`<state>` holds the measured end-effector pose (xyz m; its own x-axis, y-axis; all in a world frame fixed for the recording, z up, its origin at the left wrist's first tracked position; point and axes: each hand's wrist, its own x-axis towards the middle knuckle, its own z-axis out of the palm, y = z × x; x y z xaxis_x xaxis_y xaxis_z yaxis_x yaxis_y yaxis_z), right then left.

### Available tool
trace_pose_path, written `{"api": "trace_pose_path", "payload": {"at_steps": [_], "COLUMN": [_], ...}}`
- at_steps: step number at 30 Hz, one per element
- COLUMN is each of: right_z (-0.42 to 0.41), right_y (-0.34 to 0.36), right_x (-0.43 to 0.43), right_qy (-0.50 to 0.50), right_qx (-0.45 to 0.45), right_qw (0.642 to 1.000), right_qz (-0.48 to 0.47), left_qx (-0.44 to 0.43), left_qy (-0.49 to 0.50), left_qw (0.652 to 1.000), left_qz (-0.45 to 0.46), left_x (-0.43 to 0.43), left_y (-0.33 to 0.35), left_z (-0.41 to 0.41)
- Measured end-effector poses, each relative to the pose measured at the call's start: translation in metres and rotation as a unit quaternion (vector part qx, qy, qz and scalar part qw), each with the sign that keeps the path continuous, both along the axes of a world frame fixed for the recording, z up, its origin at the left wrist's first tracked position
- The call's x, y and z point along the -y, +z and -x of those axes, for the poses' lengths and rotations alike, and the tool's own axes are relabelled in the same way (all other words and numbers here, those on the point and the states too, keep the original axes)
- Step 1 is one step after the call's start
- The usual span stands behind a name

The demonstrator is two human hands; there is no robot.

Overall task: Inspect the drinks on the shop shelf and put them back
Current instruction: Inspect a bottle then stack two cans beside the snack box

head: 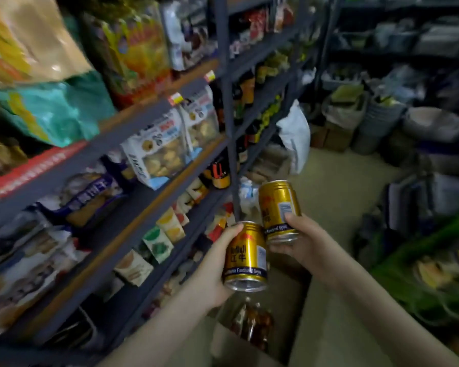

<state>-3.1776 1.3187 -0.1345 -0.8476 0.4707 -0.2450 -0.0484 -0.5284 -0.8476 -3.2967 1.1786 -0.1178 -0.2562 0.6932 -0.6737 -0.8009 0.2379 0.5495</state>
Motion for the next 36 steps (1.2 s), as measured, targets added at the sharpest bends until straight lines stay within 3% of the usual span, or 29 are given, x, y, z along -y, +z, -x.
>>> {"api": "trace_pose_path", "payload": {"at_steps": [5,11,16,20,24,26,31,36], "right_z": [-0.021,-0.028,-0.029,-0.029,-0.027,-0.023,-0.015,-0.020], "right_y": [-0.088,-0.256,-0.424,-0.552,-0.678,-0.729,-0.821,-0.851], "right_x": [-0.012,-0.003,0.009,0.017,0.028,0.028,0.023,0.025], "right_qy": [-0.101,-0.164,-0.195,-0.222,-0.169,-0.131,-0.050,0.034], "right_qx": [0.128,0.284,0.379,0.418,0.472,0.526,0.612,0.655], "right_qw": [0.984,0.939,0.895,0.870,0.854,0.831,0.785,0.746], "right_qz": [0.065,0.100,0.134,0.138,0.136,0.122,0.082,0.117], "left_qx": [0.047,0.073,0.018,-0.096,-0.289,-0.339,-0.366,-0.370], "left_qy": [-0.001,-0.083,-0.176,-0.243,-0.301,-0.317,-0.347,-0.346], "left_qw": [0.996,0.970,0.937,0.899,0.817,0.790,0.771,0.768], "left_qz": [0.079,0.216,0.301,0.352,0.398,0.400,0.388,0.392], "left_x": [-0.041,-0.072,-0.068,-0.054,-0.054,-0.061,-0.076,-0.080], "left_y": [-0.084,-0.252,-0.412,-0.553,-0.666,-0.709,-0.797,-0.825], "left_z": [0.004,0.023,0.040,0.050,0.053,0.052,0.047,0.028]}}
